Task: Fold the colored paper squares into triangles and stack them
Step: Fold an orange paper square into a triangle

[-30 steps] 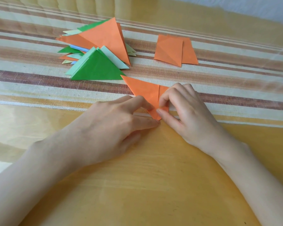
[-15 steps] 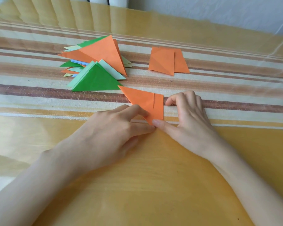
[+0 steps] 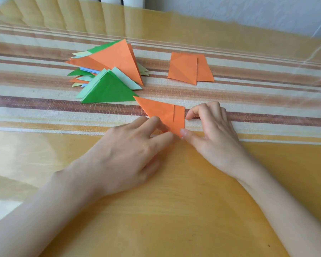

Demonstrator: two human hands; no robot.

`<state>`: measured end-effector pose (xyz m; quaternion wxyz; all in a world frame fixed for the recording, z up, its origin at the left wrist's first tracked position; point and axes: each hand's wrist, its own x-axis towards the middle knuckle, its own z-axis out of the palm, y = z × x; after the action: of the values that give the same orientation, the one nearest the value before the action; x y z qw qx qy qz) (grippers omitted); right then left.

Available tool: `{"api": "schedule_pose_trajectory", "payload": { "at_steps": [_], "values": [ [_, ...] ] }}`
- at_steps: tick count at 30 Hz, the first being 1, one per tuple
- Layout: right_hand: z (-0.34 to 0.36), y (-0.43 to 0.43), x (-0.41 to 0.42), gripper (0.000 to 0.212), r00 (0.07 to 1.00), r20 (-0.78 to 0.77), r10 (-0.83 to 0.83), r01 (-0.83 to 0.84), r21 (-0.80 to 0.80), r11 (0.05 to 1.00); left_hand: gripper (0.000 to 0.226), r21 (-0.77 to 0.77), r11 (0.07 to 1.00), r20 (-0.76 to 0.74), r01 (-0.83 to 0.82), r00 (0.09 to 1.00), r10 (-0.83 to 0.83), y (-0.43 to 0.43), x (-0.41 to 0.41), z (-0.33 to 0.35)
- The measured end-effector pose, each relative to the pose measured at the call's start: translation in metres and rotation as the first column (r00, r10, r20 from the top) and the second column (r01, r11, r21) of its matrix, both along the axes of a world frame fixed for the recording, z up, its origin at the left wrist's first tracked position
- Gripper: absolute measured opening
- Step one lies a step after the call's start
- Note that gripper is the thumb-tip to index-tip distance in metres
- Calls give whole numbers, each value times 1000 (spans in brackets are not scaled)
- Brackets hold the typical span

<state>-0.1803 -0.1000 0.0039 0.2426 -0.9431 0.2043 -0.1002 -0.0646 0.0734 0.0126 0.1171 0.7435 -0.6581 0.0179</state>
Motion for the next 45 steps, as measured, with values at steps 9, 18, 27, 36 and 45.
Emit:
{"api": "schedule_pose_trajectory", "payload": {
  "at_steps": [9,18,27,36,45],
  "values": [
    [0,-1,0,29,1000,9,5,-5,-21,1000,46,1,1000,-29,26,999,-26,0,2,1],
    [7,-5,-2,25,980,198,-28,-41,334,942,35,-210,965,-436,-155,898,50,-3,12,0],
    [3,-5,5,48,967,87,239,-240,0,971,41,-232,912,-314,-338,913,258,-11,9,-9],
    [16,6,-6,42,979,79,189,-173,-180,968,44,-160,920,-232,-357,920,316,-12,7,-13],
    [-1,-19,19,48,998,-62,-9,3,-96,995,46,-161,955,-220,-250,952,212,-16,14,-17]
  ]
}}
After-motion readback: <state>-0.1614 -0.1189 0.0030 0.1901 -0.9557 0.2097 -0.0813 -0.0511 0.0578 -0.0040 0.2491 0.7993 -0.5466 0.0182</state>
